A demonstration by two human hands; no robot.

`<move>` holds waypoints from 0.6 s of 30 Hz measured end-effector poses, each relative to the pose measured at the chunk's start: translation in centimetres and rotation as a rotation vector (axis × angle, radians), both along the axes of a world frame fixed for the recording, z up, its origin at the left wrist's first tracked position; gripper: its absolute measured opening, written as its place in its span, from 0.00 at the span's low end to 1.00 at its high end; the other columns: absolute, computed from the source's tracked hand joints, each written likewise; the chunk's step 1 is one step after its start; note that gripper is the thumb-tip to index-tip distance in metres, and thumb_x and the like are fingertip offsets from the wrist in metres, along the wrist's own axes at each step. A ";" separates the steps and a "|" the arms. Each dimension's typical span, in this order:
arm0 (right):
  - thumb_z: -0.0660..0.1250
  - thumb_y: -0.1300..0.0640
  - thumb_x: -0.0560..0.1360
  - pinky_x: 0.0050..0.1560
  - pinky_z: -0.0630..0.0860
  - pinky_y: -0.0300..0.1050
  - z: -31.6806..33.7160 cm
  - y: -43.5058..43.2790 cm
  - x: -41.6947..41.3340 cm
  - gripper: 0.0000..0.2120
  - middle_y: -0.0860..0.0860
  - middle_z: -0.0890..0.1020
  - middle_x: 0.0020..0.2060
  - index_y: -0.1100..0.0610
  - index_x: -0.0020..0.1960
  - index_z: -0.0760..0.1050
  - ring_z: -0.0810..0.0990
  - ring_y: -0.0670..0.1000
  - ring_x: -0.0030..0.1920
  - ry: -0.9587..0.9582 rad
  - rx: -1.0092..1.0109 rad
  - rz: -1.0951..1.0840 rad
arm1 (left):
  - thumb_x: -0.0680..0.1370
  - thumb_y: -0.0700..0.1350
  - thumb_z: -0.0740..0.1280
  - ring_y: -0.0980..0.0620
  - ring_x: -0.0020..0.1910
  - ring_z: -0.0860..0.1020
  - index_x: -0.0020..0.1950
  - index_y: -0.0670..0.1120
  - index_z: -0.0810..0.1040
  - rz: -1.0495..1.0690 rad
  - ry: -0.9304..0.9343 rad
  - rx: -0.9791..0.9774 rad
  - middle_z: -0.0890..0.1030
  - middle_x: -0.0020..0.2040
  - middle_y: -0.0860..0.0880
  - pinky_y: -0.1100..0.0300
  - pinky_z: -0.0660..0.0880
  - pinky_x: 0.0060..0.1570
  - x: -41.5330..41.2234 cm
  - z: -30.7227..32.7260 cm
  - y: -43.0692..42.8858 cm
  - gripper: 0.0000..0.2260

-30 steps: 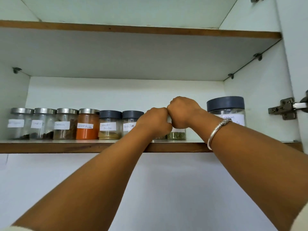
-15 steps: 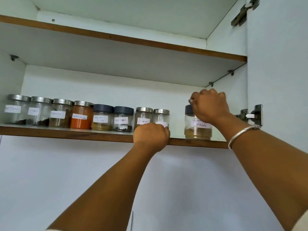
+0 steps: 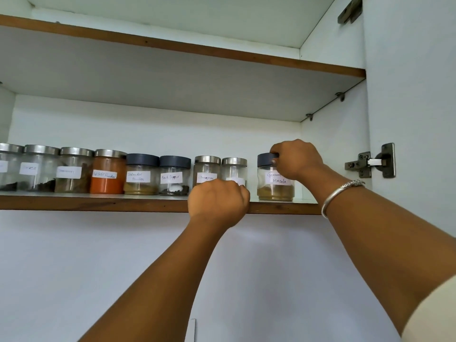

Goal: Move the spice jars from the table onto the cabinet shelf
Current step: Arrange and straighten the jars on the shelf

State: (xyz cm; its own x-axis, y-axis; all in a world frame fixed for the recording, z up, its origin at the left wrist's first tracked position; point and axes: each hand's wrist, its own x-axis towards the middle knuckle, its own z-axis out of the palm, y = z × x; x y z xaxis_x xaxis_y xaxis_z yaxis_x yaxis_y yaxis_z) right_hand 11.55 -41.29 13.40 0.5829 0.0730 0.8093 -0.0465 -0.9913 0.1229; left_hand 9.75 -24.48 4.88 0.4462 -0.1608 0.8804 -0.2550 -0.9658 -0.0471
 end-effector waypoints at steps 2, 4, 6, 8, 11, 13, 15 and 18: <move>0.63 0.61 0.75 0.41 0.73 0.46 0.4 0.1 1.6 0.13 0.56 0.74 0.56 0.53 0.58 0.77 0.77 0.58 0.46 0.026 -0.020 -0.037 | 0.80 0.50 0.50 0.47 0.31 0.70 0.30 0.46 0.66 -0.002 -0.025 -0.002 0.66 0.27 0.49 0.63 0.60 0.28 0.0 0.0 0.0 0.20; 0.64 0.61 0.75 0.42 0.74 0.47 0.8 0.1 3.1 0.14 0.58 0.68 0.59 0.54 0.59 0.77 0.75 0.58 0.43 0.057 -0.045 -0.081 | 0.80 0.51 0.49 0.47 0.31 0.69 0.29 0.47 0.64 -0.003 -0.041 -0.014 0.65 0.27 0.50 0.63 0.58 0.27 0.0 -0.1 0.0 0.20; 0.63 0.61 0.76 0.43 0.73 0.46 1.2 0.0 4.4 0.14 0.58 0.69 0.58 0.54 0.61 0.76 0.75 0.57 0.44 0.120 -0.102 -0.112 | 0.79 0.51 0.50 0.47 0.31 0.69 0.29 0.47 0.63 -0.007 -0.057 -0.017 0.64 0.27 0.50 0.63 0.56 0.27 0.0 -0.1 -0.1 0.20; 0.61 0.60 0.76 0.44 0.72 0.45 1.7 -0.2 5.7 0.14 0.57 0.72 0.56 0.55 0.61 0.76 0.77 0.57 0.50 0.185 -0.171 -0.126 | 0.79 0.51 0.50 0.48 0.31 0.68 0.28 0.47 0.62 -0.013 -0.060 -0.023 0.64 0.27 0.50 0.63 0.56 0.27 0.1 -0.1 -0.1 0.20; 0.61 0.61 0.75 0.44 0.74 0.45 2.4 -0.2 7.7 0.12 0.54 0.76 0.47 0.58 0.56 0.77 0.77 0.55 0.50 0.249 -0.206 -0.158 | 0.79 0.51 0.51 0.50 0.28 0.67 0.28 0.47 0.62 -0.018 -0.052 -0.033 0.66 0.27 0.50 0.63 0.58 0.27 0.4 0.1 -0.1 0.20; 0.62 0.62 0.74 0.42 0.74 0.44 2.7 0.1 8.8 0.10 0.52 0.74 0.39 0.58 0.53 0.78 0.77 0.54 0.46 0.259 -0.222 -0.179 | 0.79 0.52 0.50 0.51 0.27 0.65 0.28 0.47 0.63 -0.016 -0.037 -0.033 0.67 0.28 0.50 0.63 0.59 0.27 0.6 0.3 -0.1 0.20; 0.63 0.62 0.74 0.43 0.74 0.44 3.0 0.3 9.5 0.09 0.51 0.74 0.37 0.58 0.52 0.78 0.76 0.53 0.44 0.286 -0.237 -0.189 | 0.79 0.52 0.50 0.52 0.27 0.64 0.29 0.47 0.64 -0.016 -0.030 -0.030 0.67 0.28 0.50 0.62 0.58 0.27 0.5 0.4 0.0 0.20; 0.62 0.62 0.74 0.46 0.76 0.45 3.1 0.2 10.4 0.10 0.52 0.78 0.43 0.58 0.54 0.78 0.78 0.53 0.45 0.310 -0.246 -0.194 | 0.79 0.52 0.50 0.52 0.27 0.65 0.29 0.47 0.65 -0.028 -0.052 -0.028 0.68 0.28 0.50 0.62 0.59 0.27 0.5 0.3 0.0 0.20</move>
State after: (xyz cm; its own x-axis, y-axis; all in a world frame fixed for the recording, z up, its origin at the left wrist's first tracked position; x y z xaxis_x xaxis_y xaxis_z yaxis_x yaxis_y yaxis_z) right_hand 21.95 -41.06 16.49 0.8175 0.1067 0.5660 -0.1526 -0.9075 0.3914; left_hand 10.27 -24.51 5.17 0.3955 -0.1476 0.9065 -0.2801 -0.9594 -0.0340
